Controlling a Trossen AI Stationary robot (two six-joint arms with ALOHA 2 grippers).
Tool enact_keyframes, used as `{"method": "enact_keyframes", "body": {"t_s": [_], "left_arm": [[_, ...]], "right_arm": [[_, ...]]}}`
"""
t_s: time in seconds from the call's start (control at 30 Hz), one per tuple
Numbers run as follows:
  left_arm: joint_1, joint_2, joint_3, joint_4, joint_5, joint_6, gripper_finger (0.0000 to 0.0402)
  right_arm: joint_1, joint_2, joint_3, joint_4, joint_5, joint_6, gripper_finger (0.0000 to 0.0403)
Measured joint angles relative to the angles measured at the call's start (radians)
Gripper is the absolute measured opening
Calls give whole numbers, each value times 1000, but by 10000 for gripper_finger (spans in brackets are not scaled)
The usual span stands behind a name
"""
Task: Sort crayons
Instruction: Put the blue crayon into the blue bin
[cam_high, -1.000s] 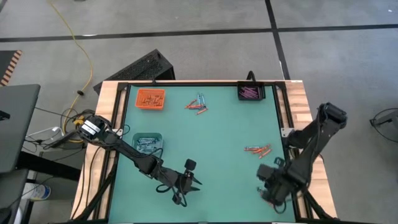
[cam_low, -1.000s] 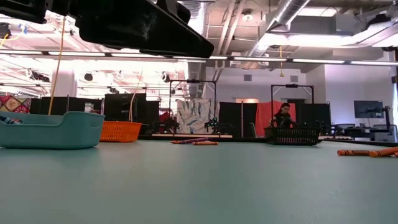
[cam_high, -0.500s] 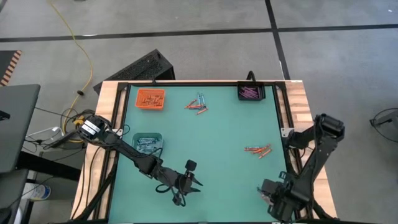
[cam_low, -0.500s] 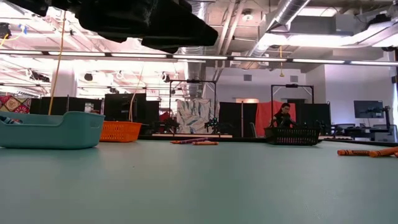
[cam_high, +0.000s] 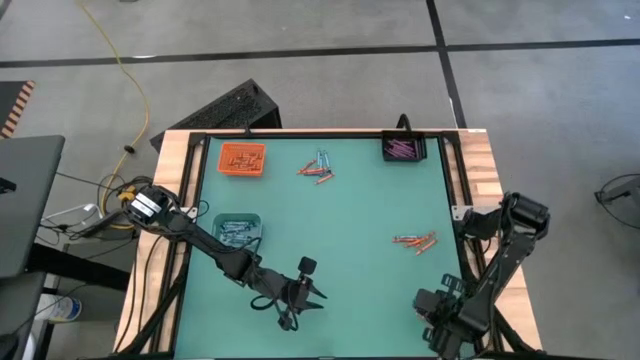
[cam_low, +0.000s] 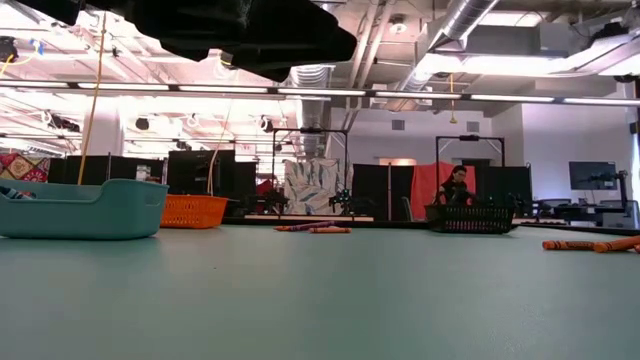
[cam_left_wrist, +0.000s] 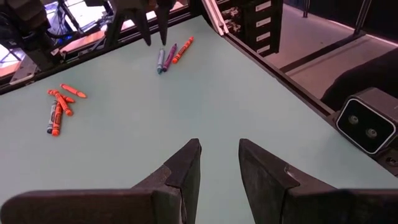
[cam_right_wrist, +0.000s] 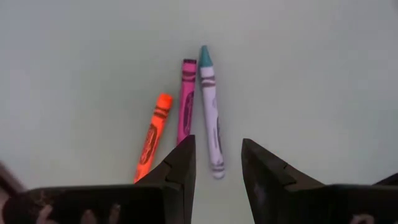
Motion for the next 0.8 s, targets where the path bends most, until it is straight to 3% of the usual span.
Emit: {"method": "enact_keyframes", "body": {"t_s": [0.8], "left_arm": [[0, 0, 0, 0, 0, 16, 100]], "right_arm": [[-2, 6, -117, 114, -20, -11, 122]]}}
